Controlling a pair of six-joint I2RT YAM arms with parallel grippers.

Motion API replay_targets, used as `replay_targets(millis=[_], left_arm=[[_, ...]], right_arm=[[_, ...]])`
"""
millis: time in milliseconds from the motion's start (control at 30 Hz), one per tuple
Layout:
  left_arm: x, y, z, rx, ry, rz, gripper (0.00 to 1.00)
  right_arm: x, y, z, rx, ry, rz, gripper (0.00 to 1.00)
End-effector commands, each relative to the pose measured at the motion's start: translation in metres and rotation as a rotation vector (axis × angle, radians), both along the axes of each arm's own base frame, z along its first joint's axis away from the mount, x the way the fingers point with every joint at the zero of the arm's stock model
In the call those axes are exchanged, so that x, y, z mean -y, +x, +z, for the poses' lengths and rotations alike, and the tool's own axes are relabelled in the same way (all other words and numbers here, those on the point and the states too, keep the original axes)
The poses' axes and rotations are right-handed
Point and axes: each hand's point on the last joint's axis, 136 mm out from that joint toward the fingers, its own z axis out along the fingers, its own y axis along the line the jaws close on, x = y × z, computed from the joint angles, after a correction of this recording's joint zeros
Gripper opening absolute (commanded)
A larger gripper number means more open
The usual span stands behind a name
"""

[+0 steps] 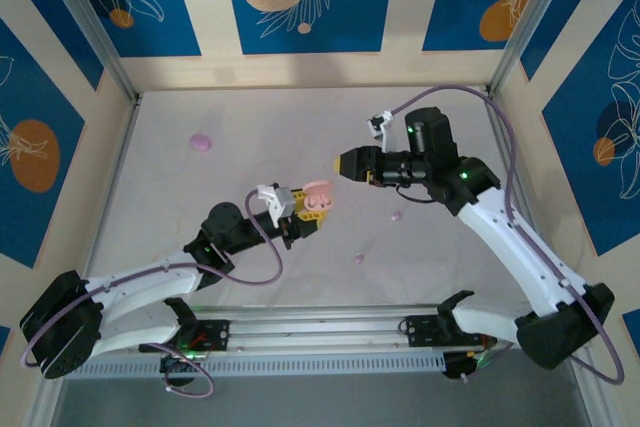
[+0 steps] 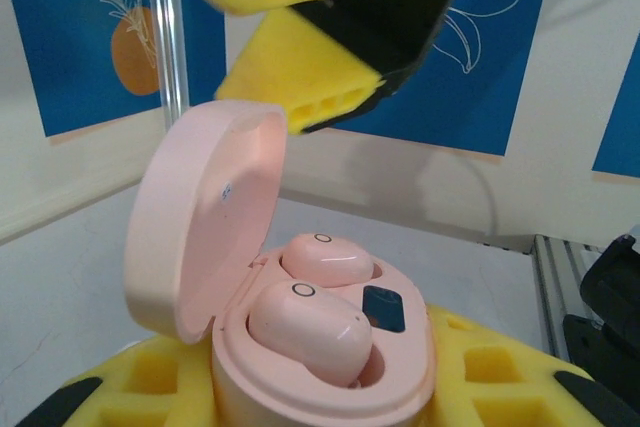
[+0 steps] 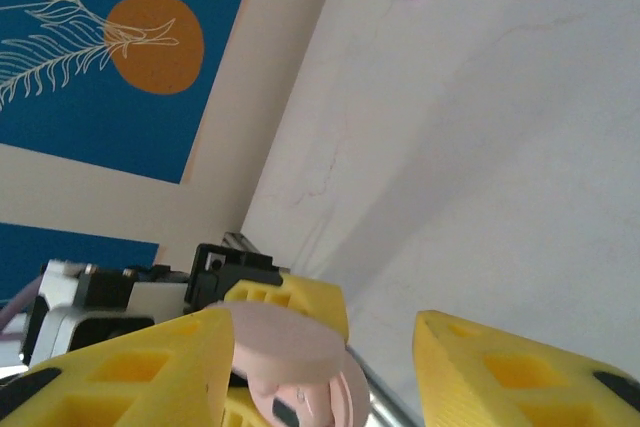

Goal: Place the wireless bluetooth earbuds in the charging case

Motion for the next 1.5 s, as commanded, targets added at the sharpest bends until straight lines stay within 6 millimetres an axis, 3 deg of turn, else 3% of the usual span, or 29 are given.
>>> replay_targets(millis=[0, 167, 333, 933, 1133, 1467], left_arm=[[0.004, -0.009, 0.019, 0.046, -0.037, -0.044, 0.33], [0.003, -0.008, 0.02, 0.049, -0.041, -0.038, 0.33], [0.002, -0.007, 0.021, 0.05, -0.046, -0.026, 0.33], [0.004, -0.005, 0.027, 0.043, -0.077, -0.026, 0.33], [0.006, -0.007, 0.034, 0.04, -0.108, -0.048, 0.33], [0.009, -0.008, 0.034, 0.027, -0.104, -0.066, 0.35]], right_arm=[[-0.014, -0.001, 0.008, -0.082, 0.037, 0.041, 0.52], [-0.021, -0.002, -0.016, -0.161, -0.024, 0.076, 0.53], [-0.027, -0.013, -0.027, -0.205, -0.036, 0.146, 0.52], [-0.019, -0.056, -0.026, -0.216, 0.094, 0.294, 0.54], [-0.023, -0.058, -0.037, -0.266, 0.131, 0.322, 0.55], [-0.035, -0.06, -0.032, -0.31, 0.245, 0.399, 0.47]])
